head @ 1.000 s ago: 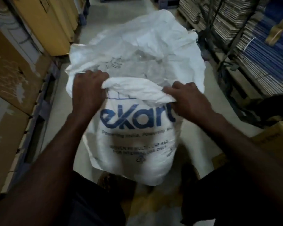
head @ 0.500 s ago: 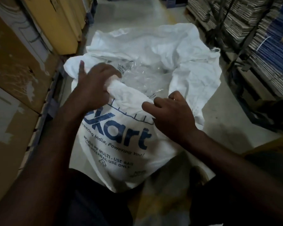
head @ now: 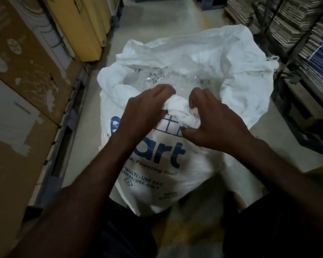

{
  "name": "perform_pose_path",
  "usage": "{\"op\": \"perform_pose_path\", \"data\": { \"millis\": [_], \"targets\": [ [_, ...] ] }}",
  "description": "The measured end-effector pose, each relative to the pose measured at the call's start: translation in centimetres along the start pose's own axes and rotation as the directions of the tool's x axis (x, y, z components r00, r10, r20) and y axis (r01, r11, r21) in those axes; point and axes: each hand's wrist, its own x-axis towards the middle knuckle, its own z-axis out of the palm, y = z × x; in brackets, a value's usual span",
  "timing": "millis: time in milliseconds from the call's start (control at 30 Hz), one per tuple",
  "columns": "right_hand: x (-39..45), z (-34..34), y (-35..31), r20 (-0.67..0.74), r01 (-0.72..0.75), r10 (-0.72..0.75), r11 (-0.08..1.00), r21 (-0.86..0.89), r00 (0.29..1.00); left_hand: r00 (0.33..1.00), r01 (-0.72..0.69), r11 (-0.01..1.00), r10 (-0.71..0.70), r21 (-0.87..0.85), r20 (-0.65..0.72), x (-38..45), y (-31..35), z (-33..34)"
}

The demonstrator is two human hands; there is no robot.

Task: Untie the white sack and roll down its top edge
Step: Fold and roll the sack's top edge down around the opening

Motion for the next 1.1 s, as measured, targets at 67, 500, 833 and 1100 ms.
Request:
{"op": "perform_pose_path", "data": {
  "millis": [67,500,833,1100],
  "targets": [
    [0.0,0.1,-0.4,0.015,-0.067,0.066,0.996,0.063,0.998,0.994,-0.06,0.998,0.058,-0.011,-0.095,0.1,-0.2,0.2],
    [0.7,2.4,0.9,-0.207,0.058,-0.135,0.938,-0.341,0.969,0.992,0.06,0.992,-0.048,0.111,-0.113,-0.1,1.8,1.3],
    [-0.5,3.7,0.0,-0.088,0.112,-0.14,0.956,-0.27,0.986,0.937,0.128,0.98,-0.069,-0.151,0.343,-0.9,-1.1,-1.0],
    [-0.3,0.2,1.0,-0.202,0.0,-0.063,0.955,-0.297,0.977,0.998,0.054,0.998,-0.054,0.012,-0.024,-0.6,0.2,-0.1]
  ]
}}
